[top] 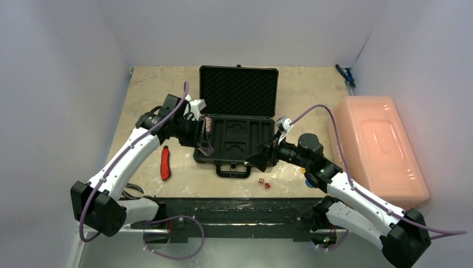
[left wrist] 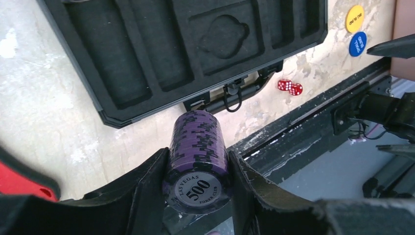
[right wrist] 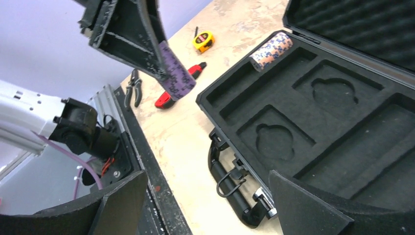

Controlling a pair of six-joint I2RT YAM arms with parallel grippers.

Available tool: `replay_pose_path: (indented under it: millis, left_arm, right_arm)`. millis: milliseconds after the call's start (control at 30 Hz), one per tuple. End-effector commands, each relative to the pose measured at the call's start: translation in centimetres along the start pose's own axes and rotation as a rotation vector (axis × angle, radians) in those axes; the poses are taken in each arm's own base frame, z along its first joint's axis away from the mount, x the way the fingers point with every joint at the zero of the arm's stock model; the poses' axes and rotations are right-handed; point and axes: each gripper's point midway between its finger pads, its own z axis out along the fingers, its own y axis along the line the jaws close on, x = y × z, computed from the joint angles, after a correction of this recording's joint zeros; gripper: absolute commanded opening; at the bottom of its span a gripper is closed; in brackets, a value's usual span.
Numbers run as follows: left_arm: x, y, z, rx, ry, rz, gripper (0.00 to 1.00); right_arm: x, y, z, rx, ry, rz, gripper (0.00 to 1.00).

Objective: Pack up texas hold em set

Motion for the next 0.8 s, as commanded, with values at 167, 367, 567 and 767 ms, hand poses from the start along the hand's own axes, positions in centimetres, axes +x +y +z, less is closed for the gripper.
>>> replay_pose_path:
  millis: [167,367,567,767]
  left_arm:
    - [-2.5,-5.3,0.3,0.175,-0.016,-0.001,0.0]
    - [-2.5,-7.3,0.7,0.204,0.032,0.009,0.0]
    - [-2.1,-8.7,0.5,0.225,0.08,0.006,0.0]
    - [-2.3,-9.8,0.1,0.256,0.091,0.002,0.0]
  right_arm:
    - [-0.9,3.5,0.4,-0.126,-0.082,-0.093,0.99]
    - [-0.9,3.6,0.5,-0.088,-0.108,-0.155,0.99]
    - [-1.0,3.8,0.6,-0.068,-0.13,-0.227,0.99]
    - [-0.3,4.9,0.7,-0.11,-0.133,-0.279,0.99]
